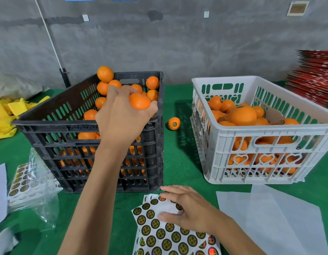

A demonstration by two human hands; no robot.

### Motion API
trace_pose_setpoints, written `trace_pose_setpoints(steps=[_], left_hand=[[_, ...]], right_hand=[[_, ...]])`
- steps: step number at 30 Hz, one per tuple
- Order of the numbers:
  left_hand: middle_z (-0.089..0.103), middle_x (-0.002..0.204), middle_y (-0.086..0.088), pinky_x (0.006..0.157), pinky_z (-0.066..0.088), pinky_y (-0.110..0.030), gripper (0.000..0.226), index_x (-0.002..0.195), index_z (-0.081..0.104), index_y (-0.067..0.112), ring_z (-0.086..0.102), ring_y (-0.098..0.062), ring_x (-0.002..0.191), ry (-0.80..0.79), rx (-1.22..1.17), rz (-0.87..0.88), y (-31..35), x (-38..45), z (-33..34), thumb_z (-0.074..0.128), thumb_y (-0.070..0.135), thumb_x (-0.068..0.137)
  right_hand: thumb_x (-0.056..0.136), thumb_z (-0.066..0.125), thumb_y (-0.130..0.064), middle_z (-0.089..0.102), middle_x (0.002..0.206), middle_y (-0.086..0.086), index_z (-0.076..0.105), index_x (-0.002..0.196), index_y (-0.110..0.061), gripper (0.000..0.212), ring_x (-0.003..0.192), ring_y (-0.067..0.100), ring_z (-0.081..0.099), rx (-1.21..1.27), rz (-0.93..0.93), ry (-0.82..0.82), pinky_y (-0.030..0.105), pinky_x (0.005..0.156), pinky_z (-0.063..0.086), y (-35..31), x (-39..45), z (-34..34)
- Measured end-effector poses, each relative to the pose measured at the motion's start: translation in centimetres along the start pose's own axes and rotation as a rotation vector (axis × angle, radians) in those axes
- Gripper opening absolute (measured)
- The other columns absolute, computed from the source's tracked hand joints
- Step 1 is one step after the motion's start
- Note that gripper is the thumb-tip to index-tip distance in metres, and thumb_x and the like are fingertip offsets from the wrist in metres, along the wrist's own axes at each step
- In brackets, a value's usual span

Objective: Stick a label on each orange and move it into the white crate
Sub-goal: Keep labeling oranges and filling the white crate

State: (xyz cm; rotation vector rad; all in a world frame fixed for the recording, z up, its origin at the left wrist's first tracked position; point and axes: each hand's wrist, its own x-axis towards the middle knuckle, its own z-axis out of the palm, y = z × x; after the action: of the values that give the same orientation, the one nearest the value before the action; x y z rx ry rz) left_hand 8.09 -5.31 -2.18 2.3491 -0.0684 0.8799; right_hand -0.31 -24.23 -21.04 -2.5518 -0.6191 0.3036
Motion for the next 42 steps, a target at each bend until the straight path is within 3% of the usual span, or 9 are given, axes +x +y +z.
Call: trace_pose_setpoints(steps=[2, 4, 7, 16, 19, 26, 32, 37, 42], left_hand=[[0.051, 0.124, 0.007, 0.074, 0.035, -0.034, 0.053, 0.117, 0.062, 0.032, 0.050, -0.014, 0.093, -0.005, -0.001, -0.001, 0.0, 0.0, 0.0, 0.066, 0.071, 0.080], [0.051, 0.123, 0.007, 0.073, 0.035, -0.035, 0.053, 0.117, 0.062, 0.032, 0.051, -0.014, 0.093, -0.007, 0.002, -0.006, -0.1, 0.0, -0.1, 0.066, 0.071, 0.080], [0.051, 0.122, 0.007, 0.072, 0.034, -0.034, 0.053, 0.117, 0.062, 0.032, 0.052, -0.015, 0.095, -0.013, 0.009, -0.010, 0.0, 0.1, -0.1, 0.066, 0.070, 0.080], [0.052, 0.124, 0.006, 0.076, 0.037, -0.035, 0.053, 0.116, 0.062, 0.030, 0.058, -0.019, 0.103, -0.018, 0.005, -0.011, 0.3, -0.1, -0.3, 0.066, 0.069, 0.081], [0.052, 0.124, 0.006, 0.075, 0.037, -0.035, 0.053, 0.116, 0.062, 0.030, 0.058, -0.020, 0.104, -0.019, 0.006, -0.010, 0.2, 0.0, -0.3, 0.066, 0.070, 0.081], [0.052, 0.126, 0.006, 0.075, 0.036, -0.036, 0.054, 0.119, 0.062, 0.030, 0.058, -0.021, 0.104, -0.007, 0.010, 0.002, 0.1, 0.0, -0.2, 0.065, 0.069, 0.082], [0.052, 0.125, 0.006, 0.075, 0.037, -0.036, 0.055, 0.119, 0.062, 0.030, 0.058, -0.020, 0.103, -0.006, 0.011, 0.005, 0.1, 0.0, -0.2, 0.066, 0.069, 0.082], [0.052, 0.125, 0.005, 0.075, 0.037, -0.036, 0.056, 0.119, 0.062, 0.029, 0.058, -0.021, 0.103, -0.005, 0.018, 0.007, 0.1, 0.0, -0.2, 0.066, 0.069, 0.082], [0.052, 0.124, 0.005, 0.076, 0.036, -0.036, 0.056, 0.119, 0.062, 0.028, 0.058, -0.021, 0.104, 0.000, 0.020, 0.009, 0.1, 0.0, -0.1, 0.066, 0.070, 0.082]], right_hand=[[0.087, 0.039, -0.088, 0.040, 0.154, -0.025, 0.038, 0.156, -0.038, 0.085, 0.144, 0.002, 0.029, -0.124, -0.019, 0.035, 0.027, 0.125, 0.005, 0.1, -0.4, -0.5], [0.083, 0.035, -0.093, 0.054, 0.122, -0.019, 0.045, 0.151, -0.037, 0.088, 0.118, 0.008, 0.043, -0.262, -0.028, 0.122, 0.027, 0.120, 0.016, 0.2, -1.2, -1.2], [0.078, 0.032, -0.097, 0.042, 0.096, -0.015, 0.053, 0.144, -0.037, 0.091, 0.097, 0.011, 0.037, -0.350, -0.030, 0.169, 0.028, 0.101, 0.031, 0.4, -1.8, -1.5], [0.078, 0.075, -0.067, 0.056, 0.103, -0.018, 0.078, 0.114, -0.036, 0.048, 0.106, 0.006, 0.053, 0.292, 0.009, 0.162, 0.031, 0.102, 0.040, 2.1, -1.5, 0.2], [0.075, 0.077, -0.071, 0.059, 0.100, -0.015, 0.079, 0.106, -0.041, 0.043, 0.103, 0.009, 0.057, 0.418, 0.046, 0.176, 0.034, 0.098, 0.044, 2.4, -1.2, 0.6], [0.074, 0.073, -0.078, 0.060, 0.098, -0.018, 0.078, 0.103, -0.045, 0.044, 0.107, 0.011, 0.056, 0.440, 0.077, 0.177, 0.033, 0.099, 0.044, 2.6, -0.9, 0.9], [0.067, 0.064, -0.087, 0.055, 0.099, -0.020, 0.073, 0.104, -0.046, 0.056, 0.103, 0.002, 0.045, 0.319, 0.085, 0.165, 0.022, 0.091, 0.037, 2.4, -1.0, 0.8], [0.078, 0.063, -0.077, 0.056, 0.097, -0.019, 0.074, 0.104, -0.041, 0.046, 0.099, 0.001, 0.043, 0.202, 0.039, 0.193, 0.026, 0.091, 0.042, 2.0, -1.0, 0.7], [0.090, 0.072, -0.054, 0.052, 0.086, -0.019, 0.078, 0.099, -0.036, 0.021, 0.078, 0.004, 0.047, 0.360, 0.013, 0.217, 0.021, 0.075, 0.033, 2.1, -1.0, 0.7]])
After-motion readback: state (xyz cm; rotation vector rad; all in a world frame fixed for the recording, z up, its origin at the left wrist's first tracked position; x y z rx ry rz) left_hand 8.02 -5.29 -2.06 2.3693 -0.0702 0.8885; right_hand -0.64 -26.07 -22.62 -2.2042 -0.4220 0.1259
